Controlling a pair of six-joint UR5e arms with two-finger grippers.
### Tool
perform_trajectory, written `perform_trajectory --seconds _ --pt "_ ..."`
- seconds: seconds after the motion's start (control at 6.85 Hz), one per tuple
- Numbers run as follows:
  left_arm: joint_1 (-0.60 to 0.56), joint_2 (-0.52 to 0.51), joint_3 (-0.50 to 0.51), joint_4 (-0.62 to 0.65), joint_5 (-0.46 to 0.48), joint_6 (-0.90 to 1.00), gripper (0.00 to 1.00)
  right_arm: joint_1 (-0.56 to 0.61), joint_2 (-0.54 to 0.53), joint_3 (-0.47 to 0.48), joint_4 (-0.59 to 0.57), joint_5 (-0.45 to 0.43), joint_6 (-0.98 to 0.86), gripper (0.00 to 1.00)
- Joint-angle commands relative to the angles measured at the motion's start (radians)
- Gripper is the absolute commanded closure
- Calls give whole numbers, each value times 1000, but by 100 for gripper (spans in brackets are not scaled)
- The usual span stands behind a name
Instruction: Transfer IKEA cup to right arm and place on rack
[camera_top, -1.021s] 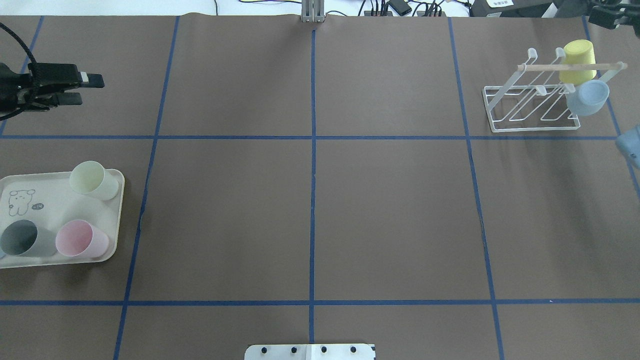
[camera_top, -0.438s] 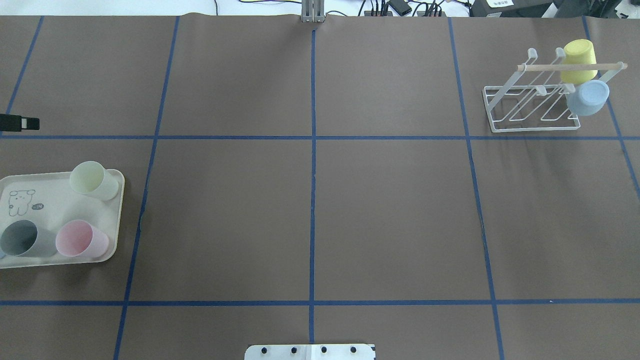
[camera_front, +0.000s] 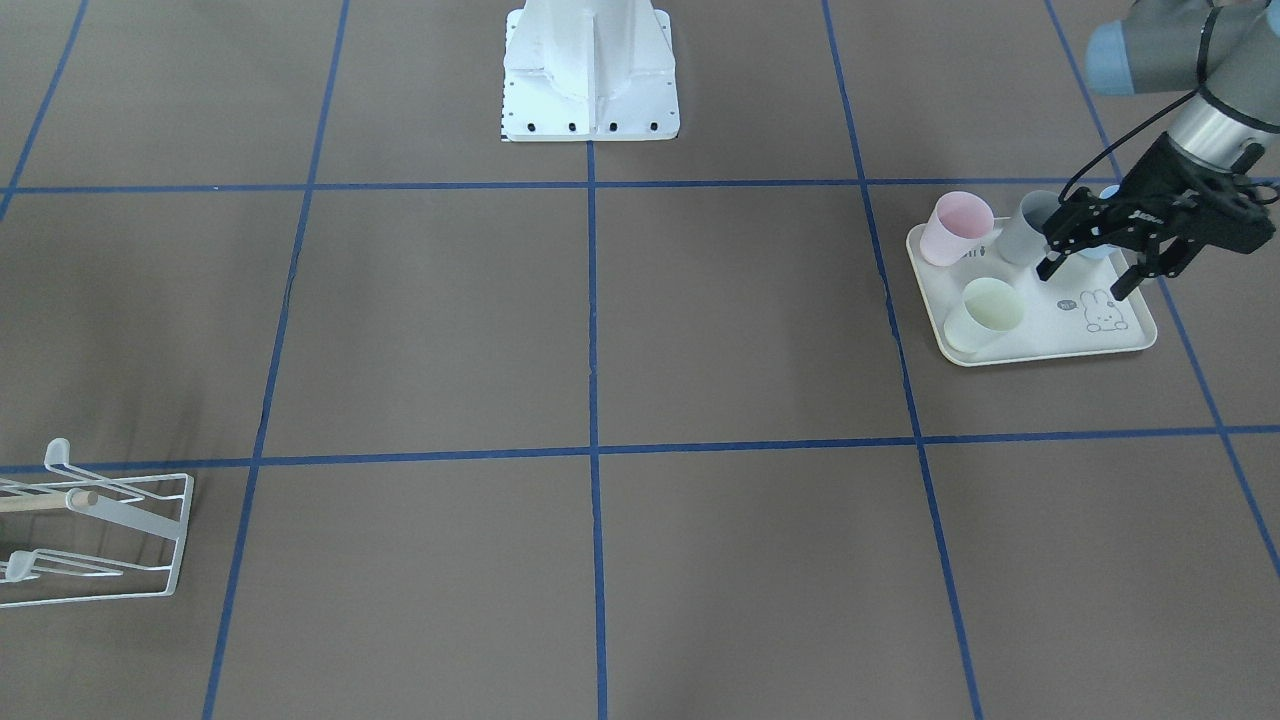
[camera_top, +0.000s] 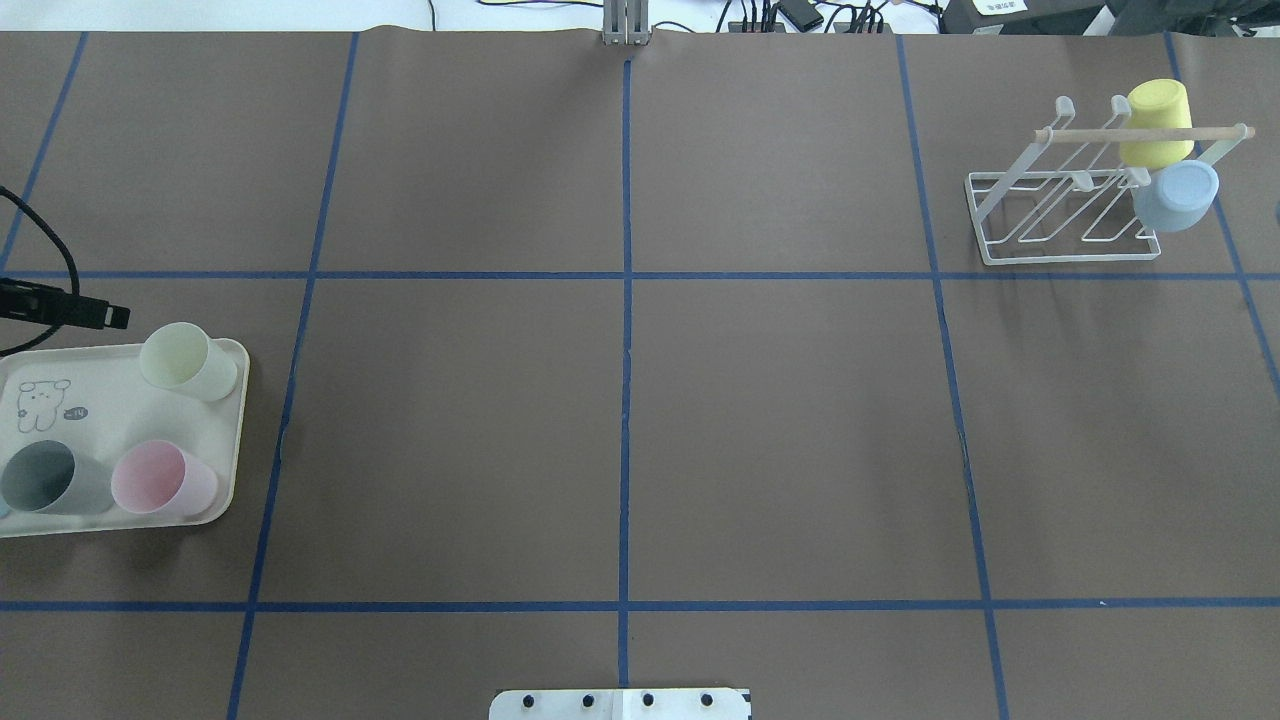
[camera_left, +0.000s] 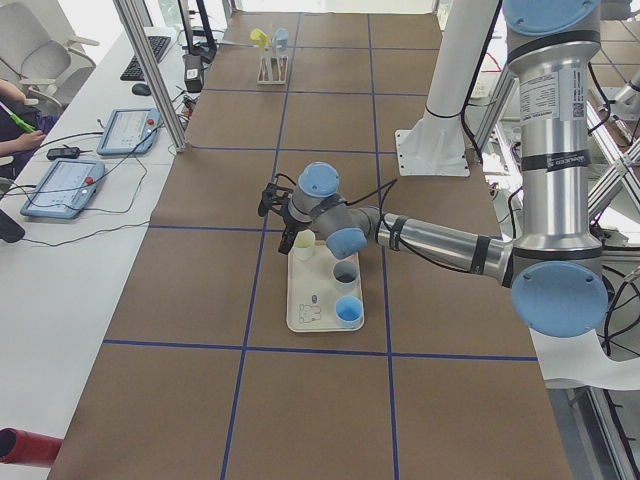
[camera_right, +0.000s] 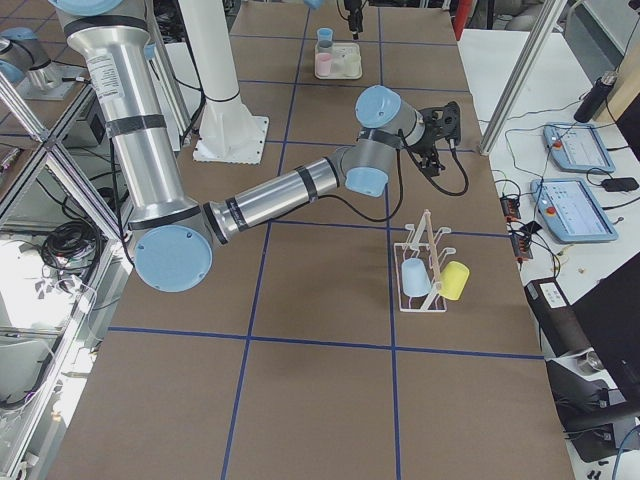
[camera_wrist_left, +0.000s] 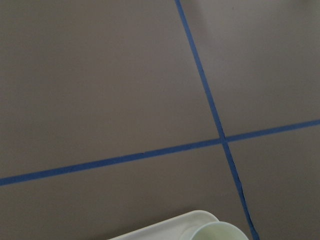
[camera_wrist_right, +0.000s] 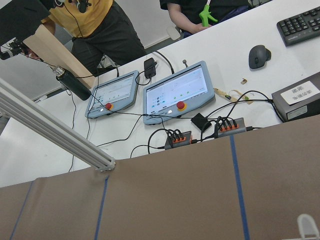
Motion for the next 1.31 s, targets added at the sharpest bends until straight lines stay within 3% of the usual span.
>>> perform_trajectory --seconds 0.0,0.15,0.58,0.73,1.02,1.17 --pt "81 -16 39 25 4 9 1 -18 8 23 0 52 85 0" --pt "88 -22 65 25 4 12 2 -21 10 23 0 52 85 0" --pt "88 -67 133 25 1 29 23 -23 14 29 0 52 95 0" --pt "88 -67 131 25 1 29 36 -23 20 27 0 52 95 0" --pt "86 -62 127 27 3 28 100 -23 21 26 0 52 95 0" --pt "80 -65 114 37 -2 28 100 -23 21 27 0 52 95 0"
